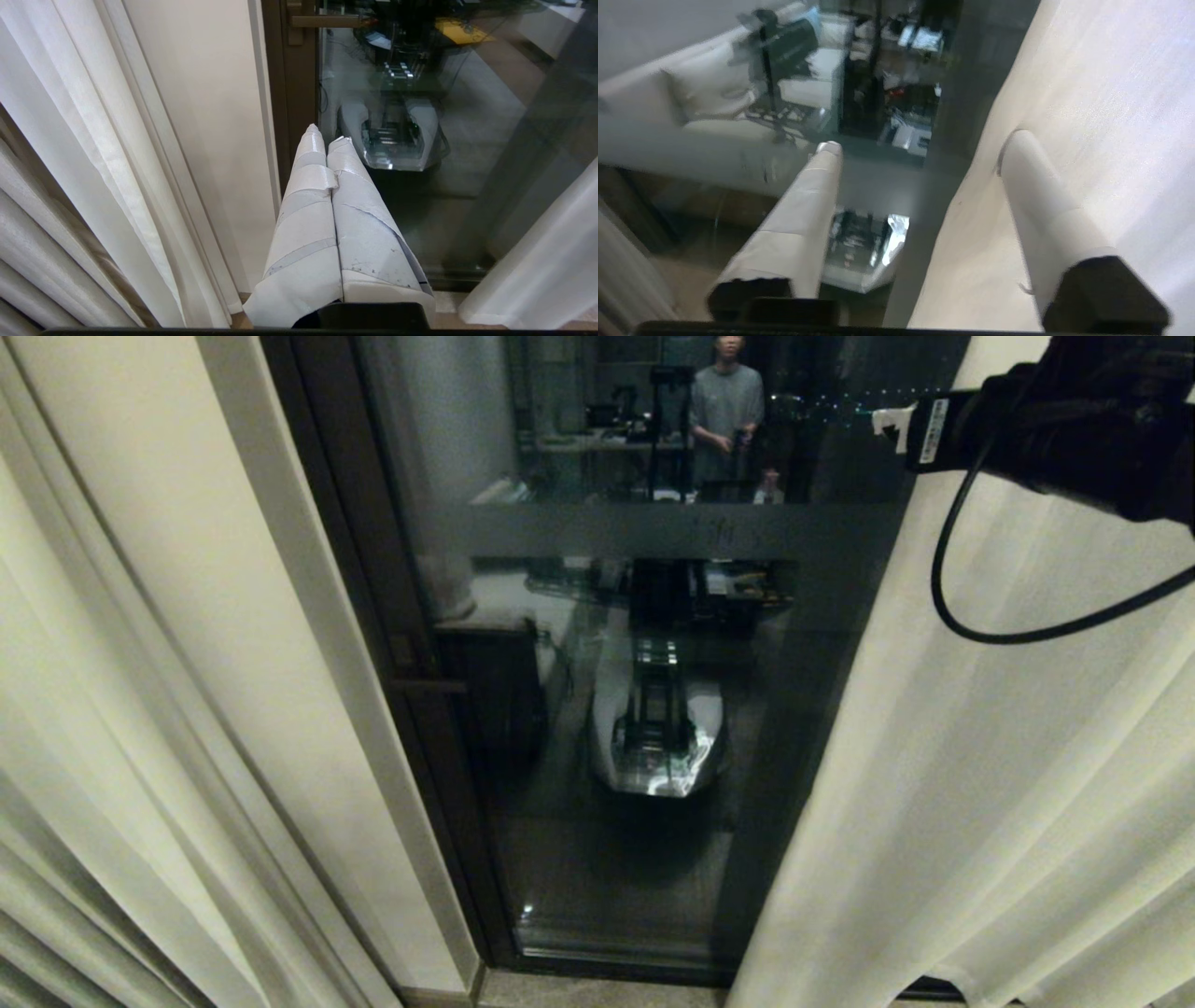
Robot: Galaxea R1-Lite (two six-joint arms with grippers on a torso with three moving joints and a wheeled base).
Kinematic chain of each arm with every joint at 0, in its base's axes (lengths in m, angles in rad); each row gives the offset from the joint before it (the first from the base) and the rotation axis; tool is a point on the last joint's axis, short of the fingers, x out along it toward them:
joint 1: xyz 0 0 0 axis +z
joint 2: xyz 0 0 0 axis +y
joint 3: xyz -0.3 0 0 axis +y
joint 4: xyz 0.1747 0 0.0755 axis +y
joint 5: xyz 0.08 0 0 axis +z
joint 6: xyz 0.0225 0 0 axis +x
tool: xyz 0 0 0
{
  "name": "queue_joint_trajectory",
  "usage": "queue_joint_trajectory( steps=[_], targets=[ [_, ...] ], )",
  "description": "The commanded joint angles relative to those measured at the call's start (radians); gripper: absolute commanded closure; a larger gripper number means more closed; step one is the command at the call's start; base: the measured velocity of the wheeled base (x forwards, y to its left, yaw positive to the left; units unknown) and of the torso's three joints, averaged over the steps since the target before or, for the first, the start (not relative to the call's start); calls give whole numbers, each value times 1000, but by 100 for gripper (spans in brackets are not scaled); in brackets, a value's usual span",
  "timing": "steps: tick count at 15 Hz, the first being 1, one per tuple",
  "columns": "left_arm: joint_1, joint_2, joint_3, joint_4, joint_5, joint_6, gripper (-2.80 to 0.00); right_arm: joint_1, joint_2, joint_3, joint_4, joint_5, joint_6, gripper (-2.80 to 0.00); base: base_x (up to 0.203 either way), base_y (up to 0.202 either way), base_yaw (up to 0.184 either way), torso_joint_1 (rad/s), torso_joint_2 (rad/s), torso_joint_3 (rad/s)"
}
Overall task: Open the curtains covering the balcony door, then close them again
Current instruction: Close the inner curtains on both sides
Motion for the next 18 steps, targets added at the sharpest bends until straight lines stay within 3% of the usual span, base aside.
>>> queue_joint_trajectory(
  steps=[1,9,10,16,18],
  targets=[
    [1,0,0,0,0,0,0,1,-131,112,1,-2,-3,-280,0,0,0,0,0,0],
    [-1,0,0,0,0,0,0,1,-607,685,-2,1,-18,-280,0,0,0,0,0,0],
    [1,0,0,0,0,0,0,1,-643,724,0,1,-17,0,0,0,0,0,0,0],
    [-1,0,0,0,0,0,0,-8,-787,894,17,8,-9,0,0,0,0,0,0,0],
    [1,0,0,0,0,0,0,-75,-849,980,55,23,15,0,0,0,0,0,0,0]
  ],
)
